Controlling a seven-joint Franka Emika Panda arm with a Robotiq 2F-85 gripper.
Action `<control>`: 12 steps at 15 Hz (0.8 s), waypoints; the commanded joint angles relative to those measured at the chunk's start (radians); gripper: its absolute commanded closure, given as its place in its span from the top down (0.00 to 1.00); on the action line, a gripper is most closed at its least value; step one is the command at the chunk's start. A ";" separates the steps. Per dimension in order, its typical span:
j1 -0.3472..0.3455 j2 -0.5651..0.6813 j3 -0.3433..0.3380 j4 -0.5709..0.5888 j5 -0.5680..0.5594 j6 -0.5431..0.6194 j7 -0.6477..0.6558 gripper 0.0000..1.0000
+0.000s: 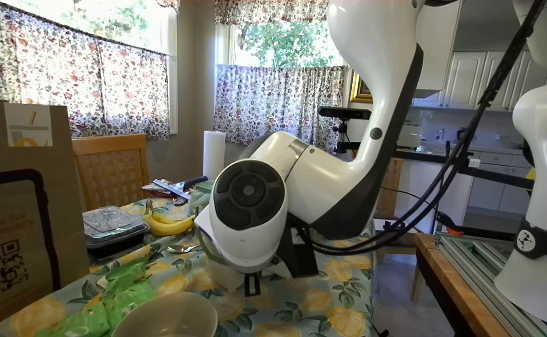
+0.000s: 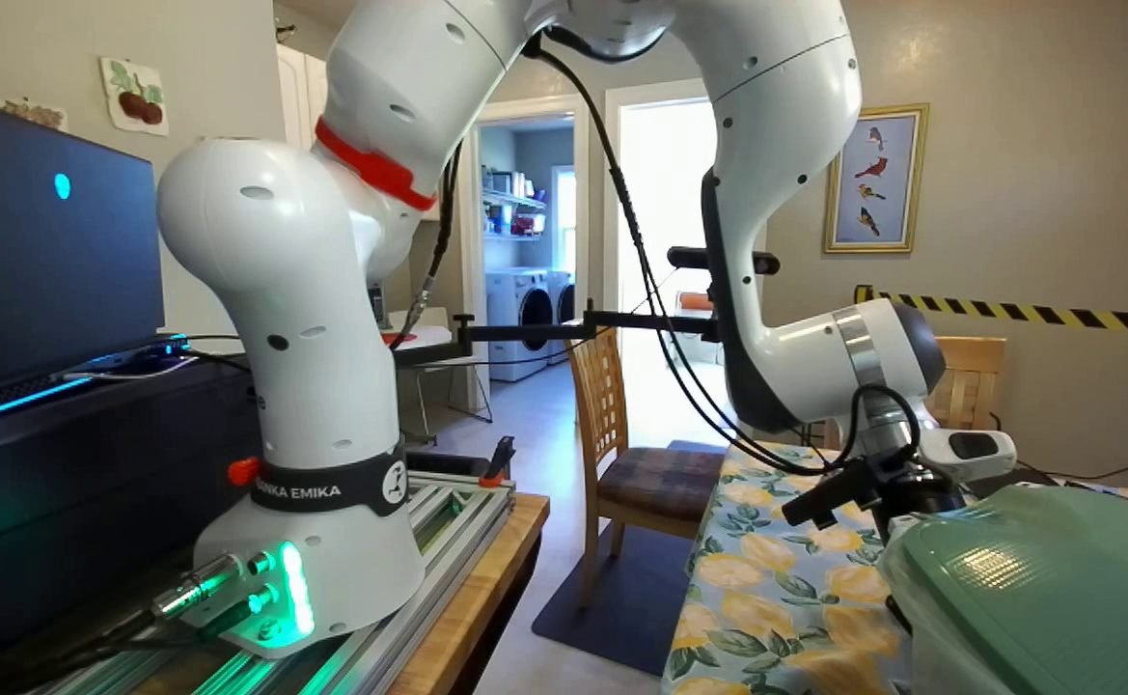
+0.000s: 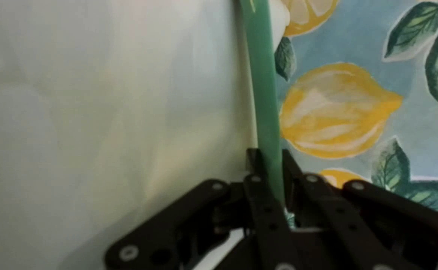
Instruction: Turn the bin around then open it.
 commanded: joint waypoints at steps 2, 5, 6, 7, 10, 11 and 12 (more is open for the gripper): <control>-0.024 -0.023 0.031 -0.021 0.036 0.022 -0.006 0.03; -0.048 -0.074 0.065 -0.052 0.137 0.036 -0.061 0.03; -0.053 -0.093 0.074 -0.063 0.178 0.036 -0.082 0.03; -0.052 -0.114 0.081 -0.073 0.217 0.031 -0.098 0.03; -0.045 -0.174 0.090 -0.098 0.336 0.021 -0.157 0.03; -0.040 -0.195 0.089 -0.107 0.370 0.020 -0.169 0.03; -0.038 -0.215 0.090 -0.115 0.406 0.021 -0.187 0.03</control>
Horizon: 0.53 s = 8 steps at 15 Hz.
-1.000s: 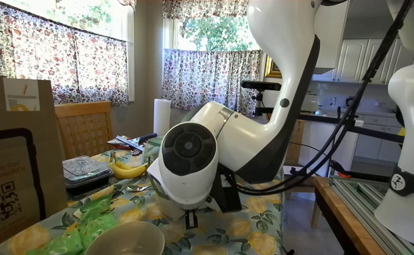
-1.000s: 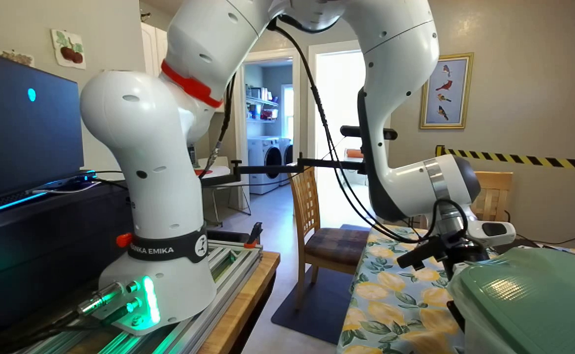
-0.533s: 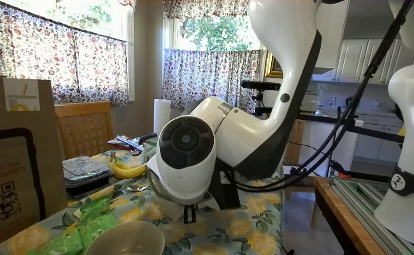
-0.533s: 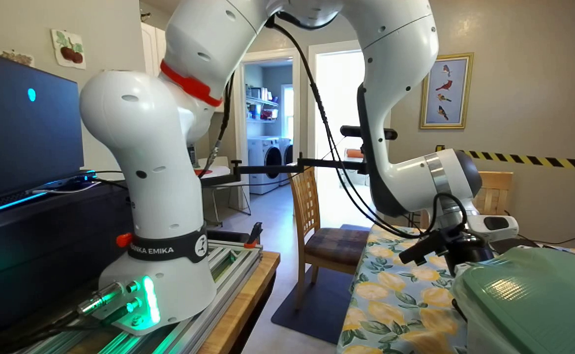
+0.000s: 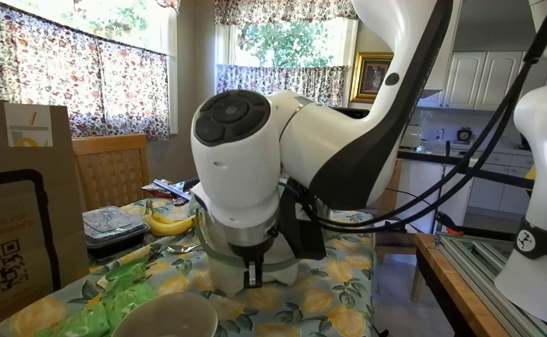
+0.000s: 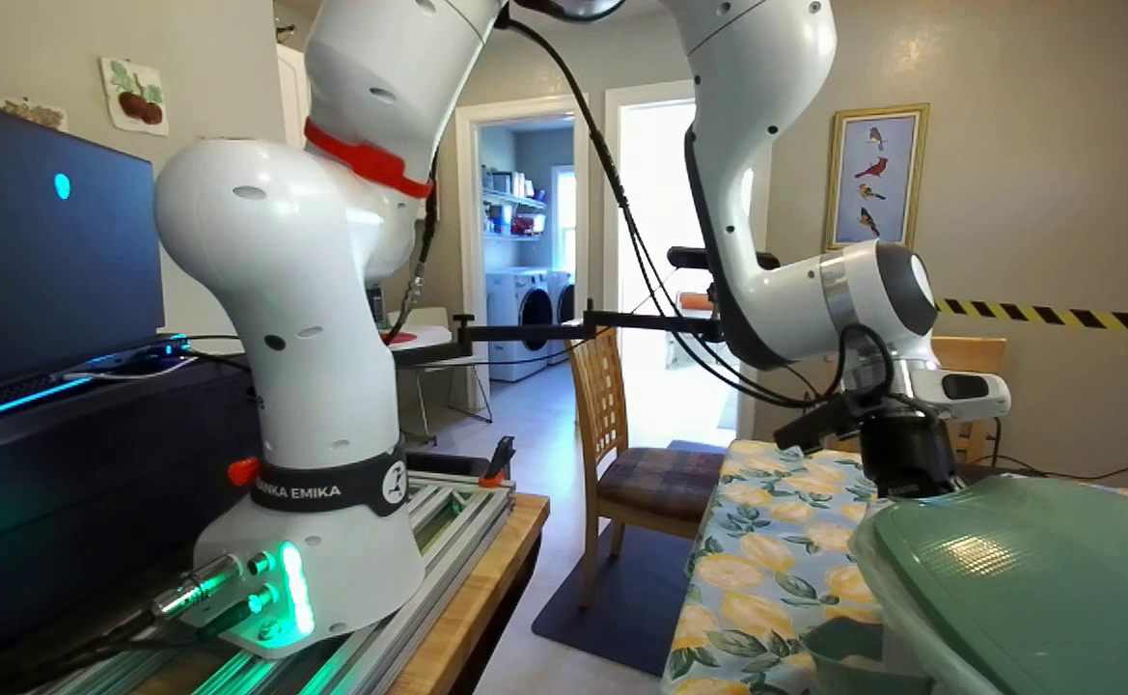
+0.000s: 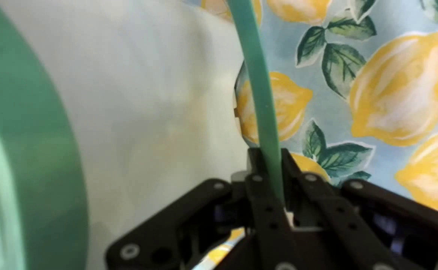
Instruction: Turn the bin around then open it.
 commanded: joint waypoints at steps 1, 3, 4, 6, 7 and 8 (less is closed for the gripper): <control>-0.002 -0.097 0.013 -0.072 0.139 0.019 -0.069 0.03; 0.004 -0.140 0.008 -0.092 0.199 0.025 -0.094 0.03; 0.005 -0.165 0.007 -0.104 0.232 0.028 -0.106 0.03; 0.005 -0.213 0.003 -0.130 0.283 0.038 -0.124 0.03; 0.010 -0.237 -0.001 -0.142 0.298 0.039 -0.124 0.03; 0.012 -0.255 -0.001 -0.151 0.322 0.036 -0.136 0.03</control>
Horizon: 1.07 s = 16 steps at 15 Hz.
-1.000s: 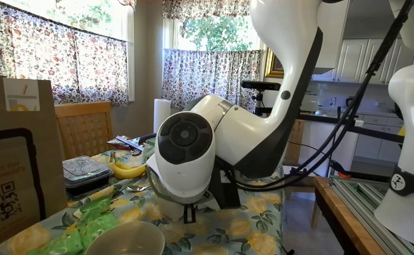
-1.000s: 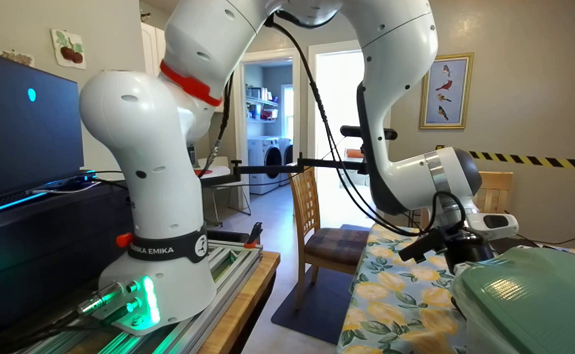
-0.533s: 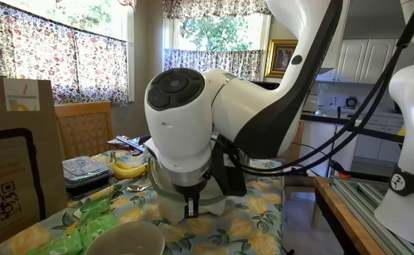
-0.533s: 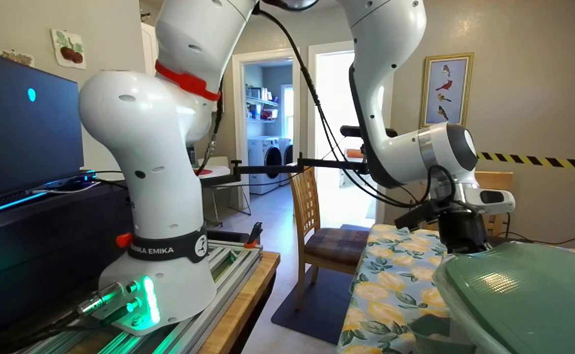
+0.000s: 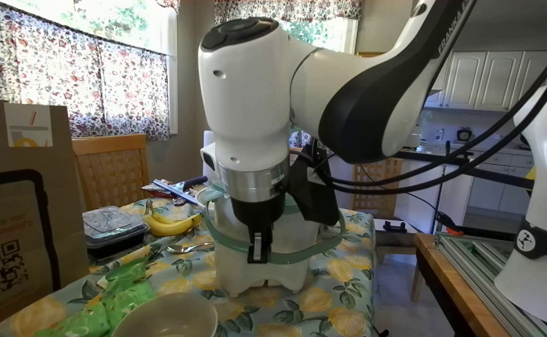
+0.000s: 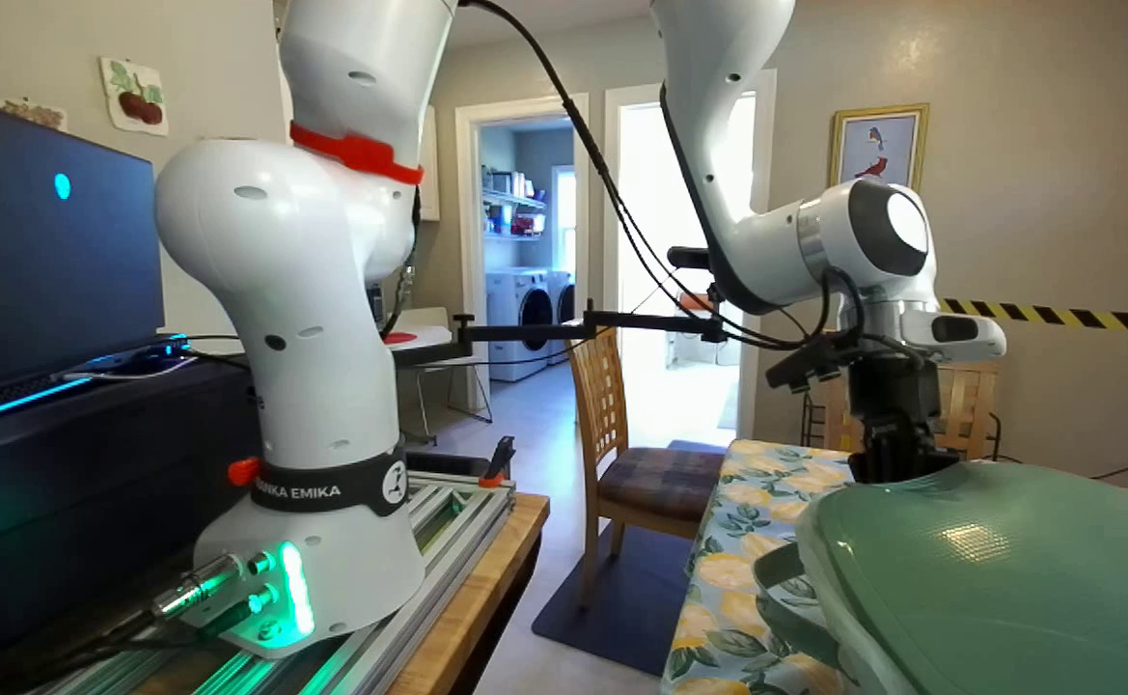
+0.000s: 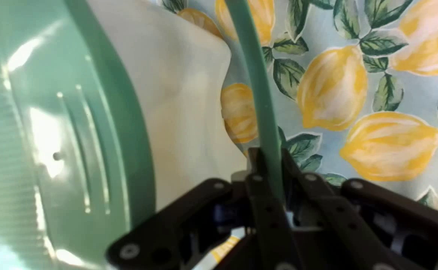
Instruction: Turn the bin around then open it.
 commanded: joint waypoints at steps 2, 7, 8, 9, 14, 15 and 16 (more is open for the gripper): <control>0.010 -0.126 -0.008 -0.086 0.115 0.013 -0.064 0.03; 0.001 -0.201 -0.011 -0.114 0.219 0.005 -0.126 0.03; -0.002 -0.219 -0.013 -0.120 0.235 0.004 -0.135 0.03; -0.005 -0.237 -0.016 -0.125 0.252 0.001 -0.143 0.03; -0.032 -0.322 -0.032 -0.144 0.331 -0.015 -0.196 0.03; -0.037 -0.339 -0.035 -0.149 0.339 -0.017 -0.202 0.03; -0.043 -0.356 -0.036 -0.153 0.358 -0.021 -0.221 0.03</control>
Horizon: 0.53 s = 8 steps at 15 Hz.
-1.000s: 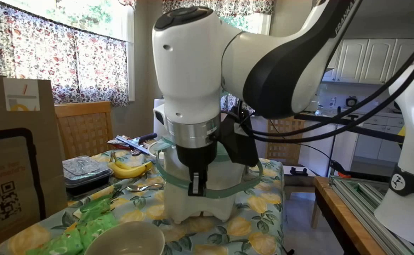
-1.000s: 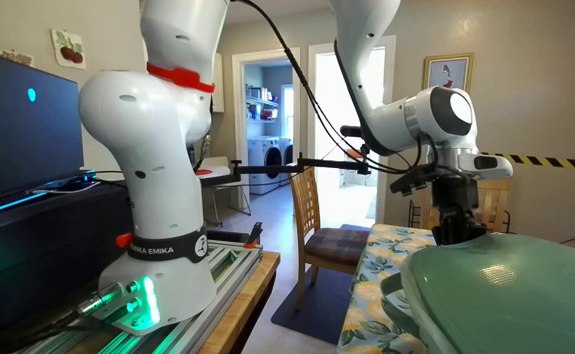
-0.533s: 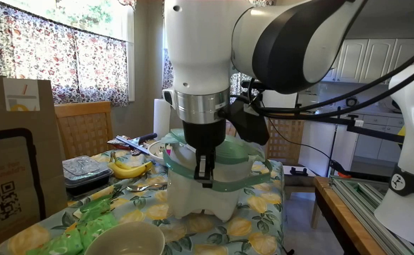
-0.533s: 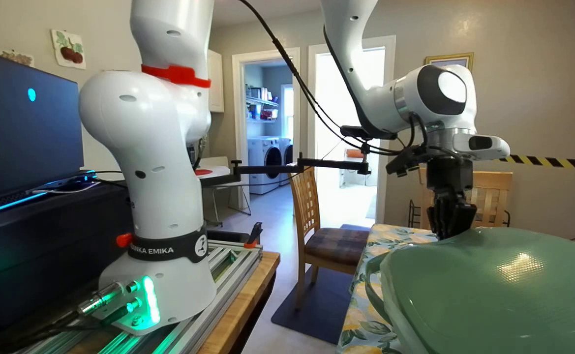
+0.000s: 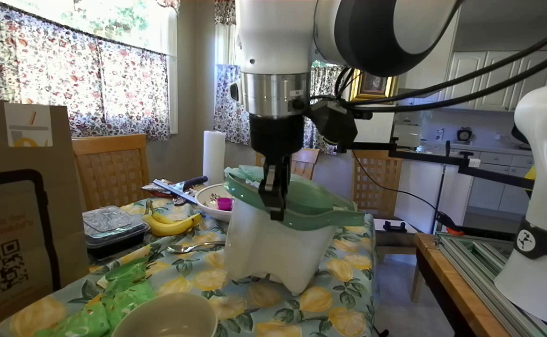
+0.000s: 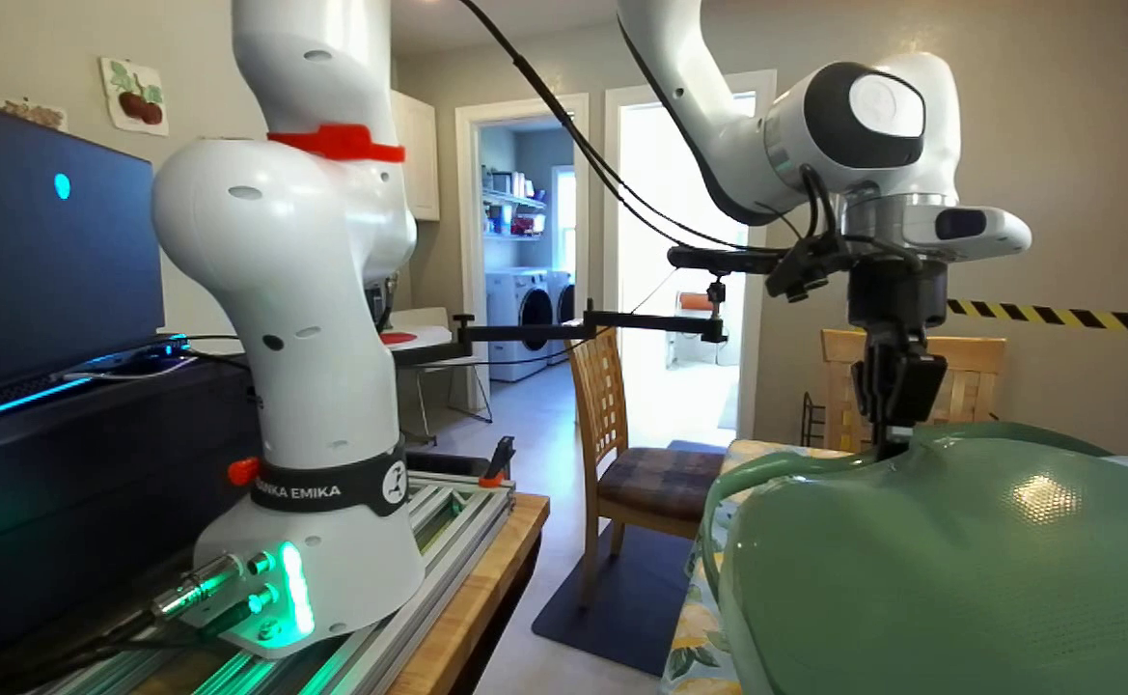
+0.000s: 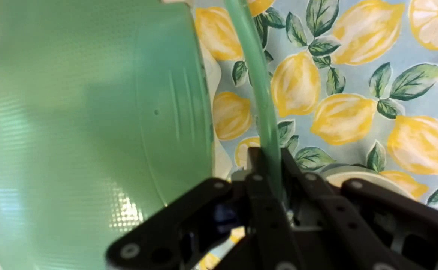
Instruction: Turn the bin around then open it.
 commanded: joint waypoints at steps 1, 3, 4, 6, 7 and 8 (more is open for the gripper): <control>-0.025 -0.111 -0.006 -0.048 0.058 -0.020 -0.075 0.03; -0.038 -0.145 -0.009 -0.055 0.088 -0.031 -0.100 0.03; -0.045 -0.159 -0.012 -0.055 0.100 -0.038 -0.109 0.03; -0.062 -0.184 -0.019 -0.046 0.135 -0.061 -0.136 0.03; -0.070 -0.194 -0.023 -0.040 0.157 -0.071 -0.155 0.03; -0.079 -0.202 -0.029 -0.032 0.192 -0.089 -0.174 0.03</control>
